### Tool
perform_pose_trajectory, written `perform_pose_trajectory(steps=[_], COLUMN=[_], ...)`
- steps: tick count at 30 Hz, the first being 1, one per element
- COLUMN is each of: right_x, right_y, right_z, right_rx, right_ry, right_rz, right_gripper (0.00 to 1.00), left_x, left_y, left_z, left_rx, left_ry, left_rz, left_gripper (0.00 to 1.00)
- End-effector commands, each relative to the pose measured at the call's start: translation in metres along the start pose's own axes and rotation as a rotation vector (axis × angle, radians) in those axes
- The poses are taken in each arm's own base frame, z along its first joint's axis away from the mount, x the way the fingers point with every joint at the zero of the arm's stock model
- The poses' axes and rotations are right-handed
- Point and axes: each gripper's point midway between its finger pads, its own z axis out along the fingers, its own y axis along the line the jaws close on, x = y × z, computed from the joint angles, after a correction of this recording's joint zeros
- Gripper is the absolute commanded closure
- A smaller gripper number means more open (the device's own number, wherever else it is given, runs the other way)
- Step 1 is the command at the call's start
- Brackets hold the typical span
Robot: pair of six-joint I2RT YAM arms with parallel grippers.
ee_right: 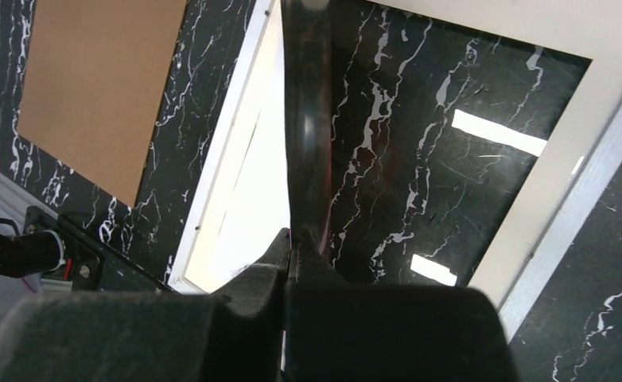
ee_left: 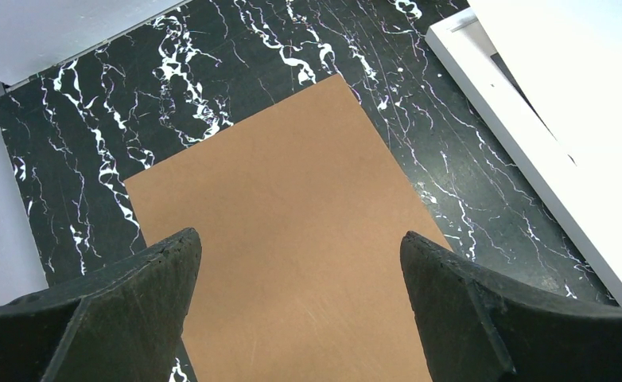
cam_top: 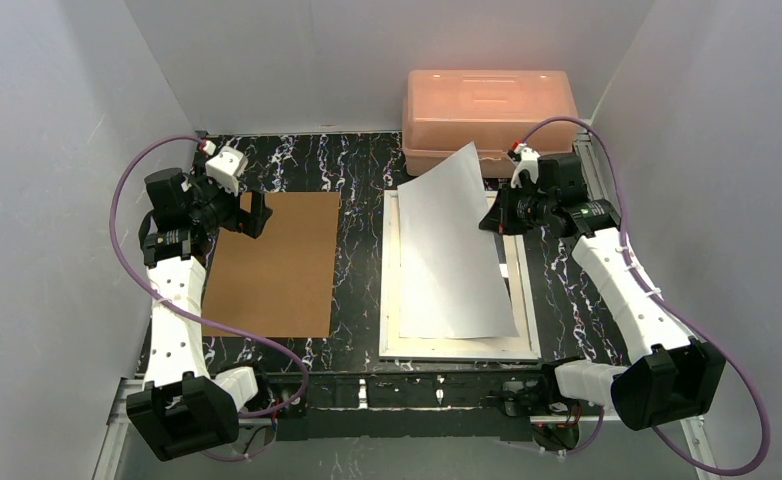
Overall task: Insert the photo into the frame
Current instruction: Place the photo in the photo frame.
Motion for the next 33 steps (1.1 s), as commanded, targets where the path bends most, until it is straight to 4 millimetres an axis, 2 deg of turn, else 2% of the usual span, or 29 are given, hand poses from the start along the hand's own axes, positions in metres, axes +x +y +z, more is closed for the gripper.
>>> perform_pose_trajectory(steps=[1, 6, 16, 28, 33], right_x=[-0.006, -0.003, -0.018, 0.004, 0.006], right_y=[0.016, 0.027, 0.061, 0.061, 0.049], right_z=[-0.002, -0.005, -0.029, -0.022, -0.013], right_rx=[-0.075, -0.14, -0.287, -0.331, -0.271], right_ry=[-0.046, -0.051, -0.141, -0.079, -0.064], right_rz=[0.015, 0.024, -0.021, 0.0, 0.009], right_gripper=[0.99, 0.99, 0.99, 0.99, 0.99], left_x=[0.007, 0.007, 0.006, 0.004, 0.003], left_y=[-0.007, -0.008, -0.008, -0.009, -0.01], left_z=[0.0, 0.0, 0.001, 0.001, 0.001], left_rx=[0.021, 0.027, 0.028, 0.035, 0.039], left_ry=[0.019, 0.016, 0.012, 0.004, 0.002], left_rz=[-0.003, -0.003, -0.007, -0.022, -0.028], left_gripper=[0.06, 0.06, 0.06, 0.06, 0.07])
